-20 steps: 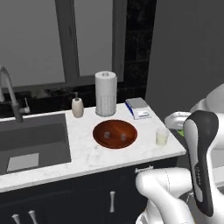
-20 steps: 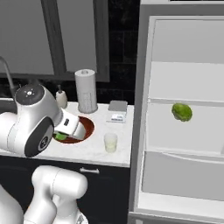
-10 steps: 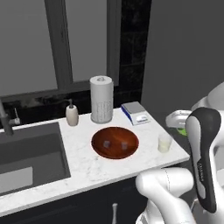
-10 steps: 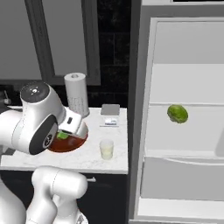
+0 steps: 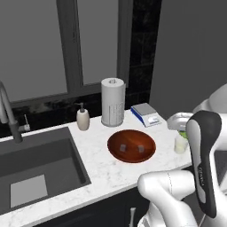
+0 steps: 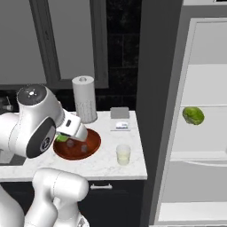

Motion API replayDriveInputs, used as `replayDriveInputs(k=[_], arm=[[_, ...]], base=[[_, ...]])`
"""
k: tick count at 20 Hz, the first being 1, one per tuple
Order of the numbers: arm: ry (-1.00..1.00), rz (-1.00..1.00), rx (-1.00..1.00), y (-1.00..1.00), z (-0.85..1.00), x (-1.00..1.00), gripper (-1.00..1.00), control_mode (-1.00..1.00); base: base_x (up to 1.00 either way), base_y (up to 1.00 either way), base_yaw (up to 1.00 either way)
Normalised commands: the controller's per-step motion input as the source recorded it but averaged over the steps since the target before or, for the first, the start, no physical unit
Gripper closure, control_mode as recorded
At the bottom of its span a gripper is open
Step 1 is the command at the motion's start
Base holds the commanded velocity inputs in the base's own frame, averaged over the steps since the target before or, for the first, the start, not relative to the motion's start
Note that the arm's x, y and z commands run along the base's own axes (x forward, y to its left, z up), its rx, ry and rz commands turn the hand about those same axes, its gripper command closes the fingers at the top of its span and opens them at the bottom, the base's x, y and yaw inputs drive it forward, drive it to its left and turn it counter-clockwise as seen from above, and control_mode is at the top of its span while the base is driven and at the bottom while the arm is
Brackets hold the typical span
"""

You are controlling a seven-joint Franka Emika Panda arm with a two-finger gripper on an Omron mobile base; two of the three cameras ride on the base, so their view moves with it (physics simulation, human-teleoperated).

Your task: Grab a lemon wedge from the fridge and one ice cube from the ice bowl, and put them in the glass of lemonade.

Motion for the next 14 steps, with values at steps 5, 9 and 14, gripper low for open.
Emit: replayDriveInputs(k=[5, 9, 14], arm=[[0.09, -0.02, 0.0, -0.01, -0.01, 0.1, 1.0, -1.0], [0.45, -0.11, 0.0, -0.03, -0.18, 0.66, 1.0, -1.0], [0.39, -0.14, 0.0, -0.08, -0.39, 0.63, 1.0, -1.0]], base=[[0.54, -0.04, -0.06], [0.0, 0.0, 0.0], [0.0, 0.0, 0.0]])
